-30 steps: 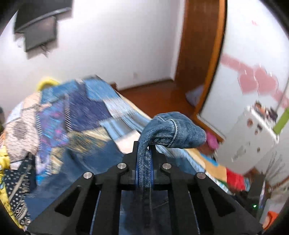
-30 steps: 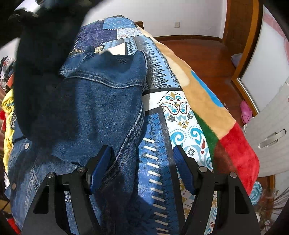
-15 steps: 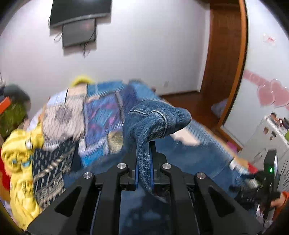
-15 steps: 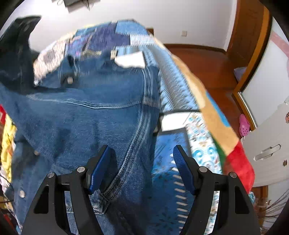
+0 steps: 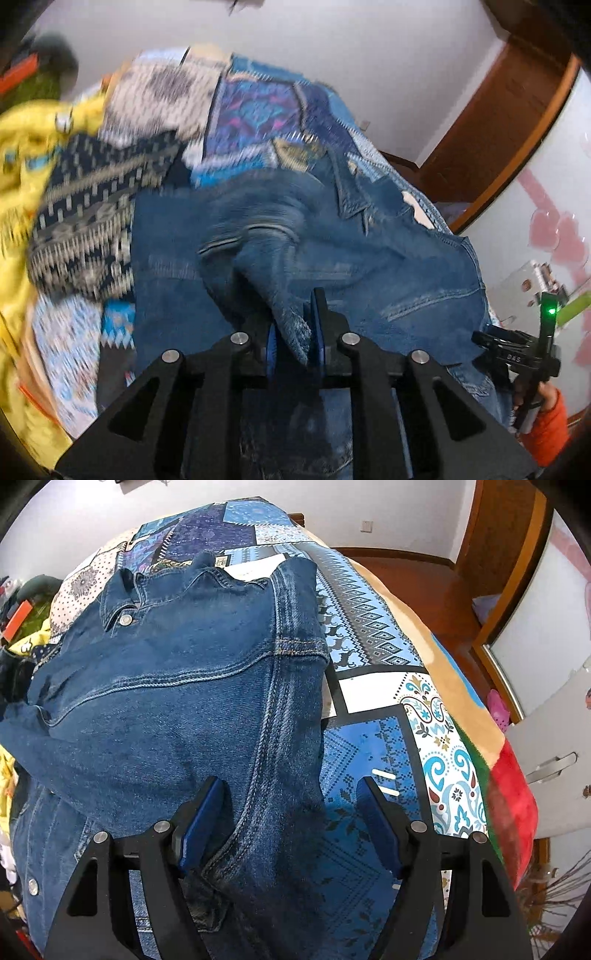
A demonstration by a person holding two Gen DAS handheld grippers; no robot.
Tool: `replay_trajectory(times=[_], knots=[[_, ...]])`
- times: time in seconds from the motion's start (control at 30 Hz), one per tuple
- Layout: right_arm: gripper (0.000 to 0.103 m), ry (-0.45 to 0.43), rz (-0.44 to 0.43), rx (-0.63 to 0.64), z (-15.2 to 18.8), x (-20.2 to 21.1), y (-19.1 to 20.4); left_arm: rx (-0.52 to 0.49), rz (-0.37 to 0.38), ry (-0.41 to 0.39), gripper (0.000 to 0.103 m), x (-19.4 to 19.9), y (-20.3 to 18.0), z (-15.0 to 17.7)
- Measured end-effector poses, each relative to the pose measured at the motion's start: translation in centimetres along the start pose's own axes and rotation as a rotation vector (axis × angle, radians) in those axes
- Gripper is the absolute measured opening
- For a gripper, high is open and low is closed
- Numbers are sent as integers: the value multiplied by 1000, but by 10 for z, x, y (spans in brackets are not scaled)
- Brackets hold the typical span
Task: Fold large clothes
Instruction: 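Fold the held sleeve across the jacket with the left gripper and release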
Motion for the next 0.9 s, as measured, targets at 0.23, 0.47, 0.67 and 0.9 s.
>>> replay_trajectory(times=[0.23,0.47,0.67,0.9], knots=[[71,-1,15,6,0,-1,0,66,-18,59,29,4,22,30],[71,-4,29,18,0,2,0,26,-85,101,41,24,42,45],[71,-18,46,47,3,12,3,-17,-219,67,43,54,70,34],[71,-81,61,67,-2,36,5,14,-274,0,43,108,104,28]])
Point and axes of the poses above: each gripper's, at about its wrist camera, not at the fingertips, and x roughly against the way its jaws point, y to its left, z to its underside, the point moved 10 cm from there along -x, roughly the way its jaws point
